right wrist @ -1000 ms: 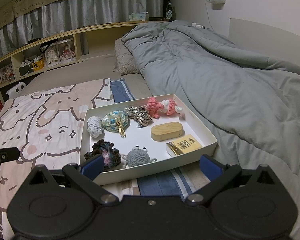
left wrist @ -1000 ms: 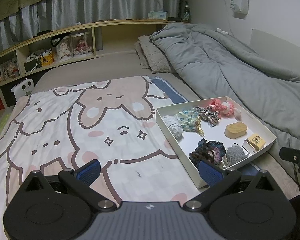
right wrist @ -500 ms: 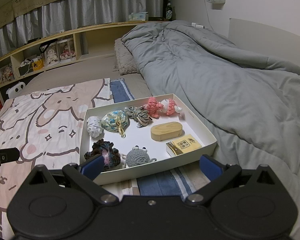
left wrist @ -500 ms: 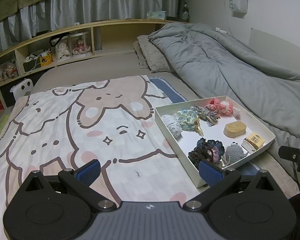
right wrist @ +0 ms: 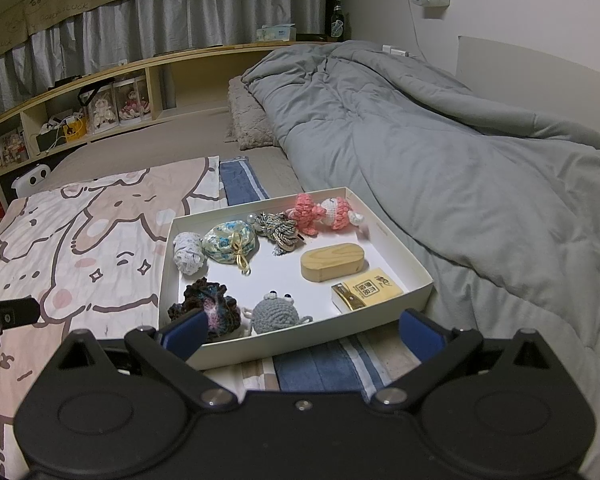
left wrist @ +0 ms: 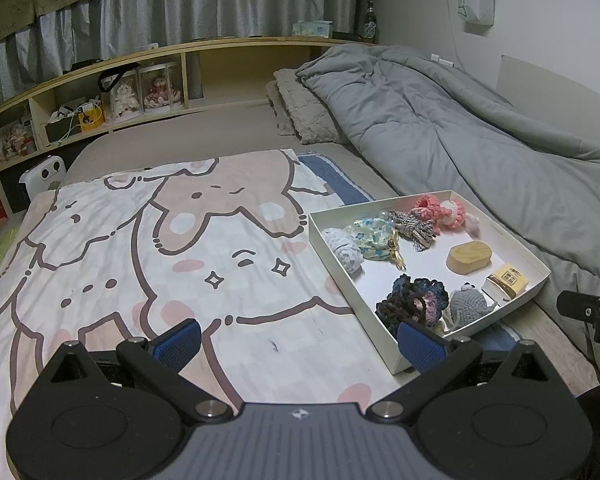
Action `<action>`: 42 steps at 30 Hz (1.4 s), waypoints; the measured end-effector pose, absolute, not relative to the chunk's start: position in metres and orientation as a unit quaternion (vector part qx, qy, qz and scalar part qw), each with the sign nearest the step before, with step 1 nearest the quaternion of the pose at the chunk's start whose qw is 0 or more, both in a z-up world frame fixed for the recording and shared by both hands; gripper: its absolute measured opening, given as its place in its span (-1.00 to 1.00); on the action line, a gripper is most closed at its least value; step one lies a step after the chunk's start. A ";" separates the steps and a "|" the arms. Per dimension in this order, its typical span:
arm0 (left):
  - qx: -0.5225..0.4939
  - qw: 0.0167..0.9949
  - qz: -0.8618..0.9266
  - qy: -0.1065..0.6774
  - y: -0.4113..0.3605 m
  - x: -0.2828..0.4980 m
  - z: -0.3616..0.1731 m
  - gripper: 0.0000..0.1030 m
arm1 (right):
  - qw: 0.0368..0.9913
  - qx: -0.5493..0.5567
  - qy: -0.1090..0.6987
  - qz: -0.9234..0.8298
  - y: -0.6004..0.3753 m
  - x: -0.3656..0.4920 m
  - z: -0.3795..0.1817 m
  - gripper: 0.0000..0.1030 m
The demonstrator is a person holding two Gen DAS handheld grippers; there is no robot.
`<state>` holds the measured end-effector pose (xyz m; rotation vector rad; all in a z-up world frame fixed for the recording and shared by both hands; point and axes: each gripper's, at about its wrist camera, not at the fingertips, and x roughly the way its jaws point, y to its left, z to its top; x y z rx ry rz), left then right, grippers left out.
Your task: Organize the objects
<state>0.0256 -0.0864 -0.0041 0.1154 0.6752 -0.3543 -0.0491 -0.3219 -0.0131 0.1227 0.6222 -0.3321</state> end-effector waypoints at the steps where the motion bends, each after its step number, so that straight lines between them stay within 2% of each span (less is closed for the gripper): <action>1: 0.057 0.927 -0.172 0.329 -0.086 0.026 -0.004 1.00 | 0.937 0.060 0.305 -0.163 -0.322 -0.049 -0.013 1.00; 42: 0.055 0.924 -0.175 0.334 -0.086 0.026 -0.005 1.00 | 0.936 0.060 0.305 -0.163 -0.322 -0.049 -0.013 1.00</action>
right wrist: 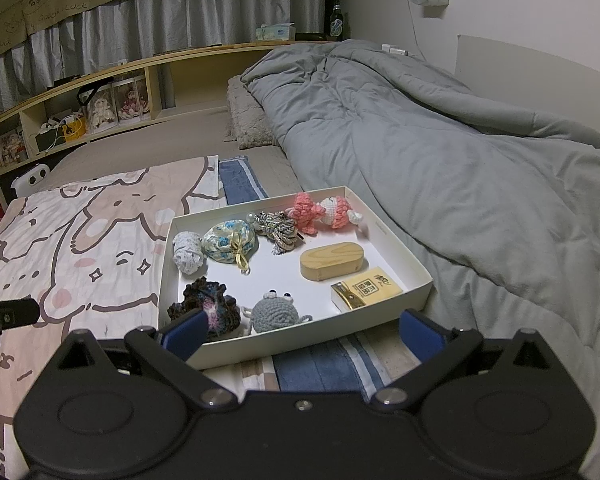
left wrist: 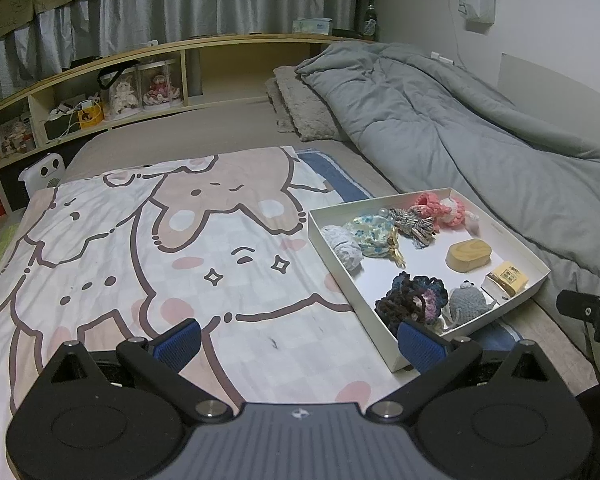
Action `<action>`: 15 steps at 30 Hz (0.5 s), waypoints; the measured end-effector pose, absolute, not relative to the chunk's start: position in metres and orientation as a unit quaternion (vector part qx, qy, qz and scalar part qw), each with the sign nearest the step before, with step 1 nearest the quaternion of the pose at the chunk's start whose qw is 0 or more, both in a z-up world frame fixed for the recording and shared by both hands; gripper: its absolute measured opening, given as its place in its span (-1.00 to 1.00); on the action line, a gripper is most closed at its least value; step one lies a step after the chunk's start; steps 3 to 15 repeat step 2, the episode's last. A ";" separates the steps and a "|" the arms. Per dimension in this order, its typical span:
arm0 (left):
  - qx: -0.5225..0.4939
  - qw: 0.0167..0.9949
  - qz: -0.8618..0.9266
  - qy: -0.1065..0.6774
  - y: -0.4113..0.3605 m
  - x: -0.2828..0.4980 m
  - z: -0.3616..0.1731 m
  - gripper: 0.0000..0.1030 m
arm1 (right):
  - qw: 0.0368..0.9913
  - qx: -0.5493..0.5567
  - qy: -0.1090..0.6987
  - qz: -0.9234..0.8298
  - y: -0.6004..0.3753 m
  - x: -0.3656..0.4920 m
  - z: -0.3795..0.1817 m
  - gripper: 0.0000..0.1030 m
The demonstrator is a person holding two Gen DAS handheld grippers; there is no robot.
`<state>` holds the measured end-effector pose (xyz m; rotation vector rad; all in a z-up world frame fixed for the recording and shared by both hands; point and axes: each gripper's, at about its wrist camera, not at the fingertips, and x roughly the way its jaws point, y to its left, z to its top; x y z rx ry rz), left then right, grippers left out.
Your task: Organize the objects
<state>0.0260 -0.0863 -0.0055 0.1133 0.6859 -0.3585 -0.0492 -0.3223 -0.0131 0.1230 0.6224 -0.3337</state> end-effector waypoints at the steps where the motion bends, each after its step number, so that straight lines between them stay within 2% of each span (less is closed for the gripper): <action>1: 0.056 0.925 -0.175 0.334 -0.086 0.026 -0.005 1.00 | 0.936 0.060 0.305 -0.163 -0.322 -0.049 -0.013 1.00; 15: 0.056 0.925 -0.175 0.334 -0.086 0.026 -0.005 1.00 | 0.936 0.060 0.305 -0.163 -0.322 -0.049 -0.013 1.00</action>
